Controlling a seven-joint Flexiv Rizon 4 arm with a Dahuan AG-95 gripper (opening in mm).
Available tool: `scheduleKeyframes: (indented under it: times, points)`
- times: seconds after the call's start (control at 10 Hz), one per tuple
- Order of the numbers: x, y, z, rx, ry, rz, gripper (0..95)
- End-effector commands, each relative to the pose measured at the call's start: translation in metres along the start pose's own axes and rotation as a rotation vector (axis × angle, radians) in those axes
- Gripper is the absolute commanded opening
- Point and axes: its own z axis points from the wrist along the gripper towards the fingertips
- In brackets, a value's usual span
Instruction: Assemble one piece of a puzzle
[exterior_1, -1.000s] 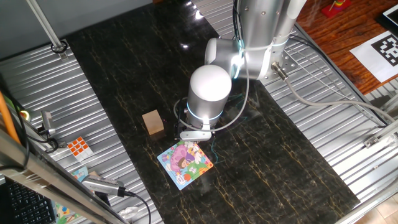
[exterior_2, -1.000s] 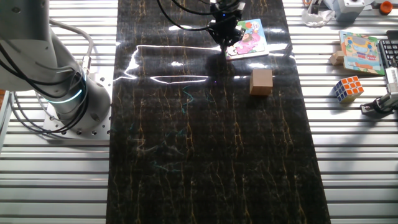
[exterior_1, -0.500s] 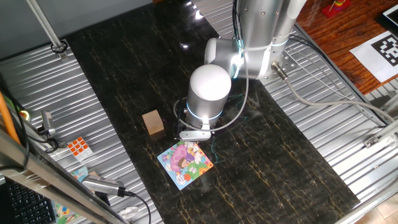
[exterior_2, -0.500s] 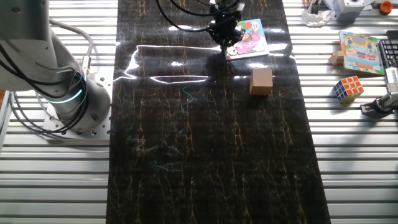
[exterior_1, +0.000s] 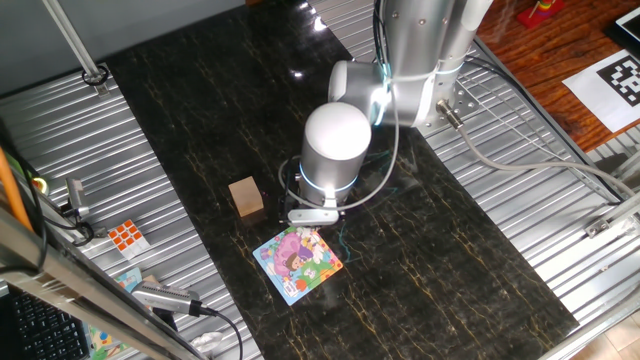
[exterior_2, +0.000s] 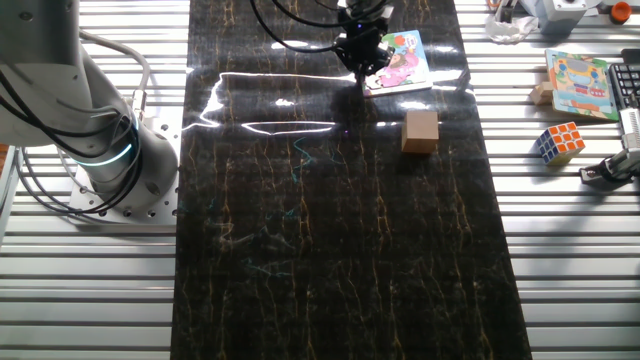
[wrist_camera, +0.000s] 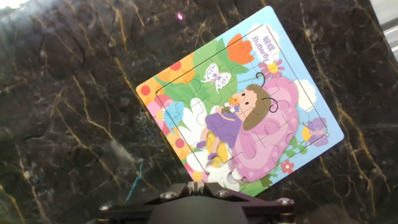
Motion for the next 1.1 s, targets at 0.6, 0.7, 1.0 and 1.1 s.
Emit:
scheduleKeyframes:
  times: [0.6, 0.7, 1.0, 1.1]
  points:
    - [-0.0006, -0.0014, -0.0001, -0.001, -0.006, 0.012, 0.0]
    - [-0.0011, -0.0019, -0.0004, -0.001, -0.006, 0.013, 0.0]
    - [-0.0014, -0.0023, -0.0006, -0.002, -0.006, 0.010, 0.0]
    - [-0.0014, -0.0020, -0.0013, -0.005, -0.004, 0.013, 0.0]
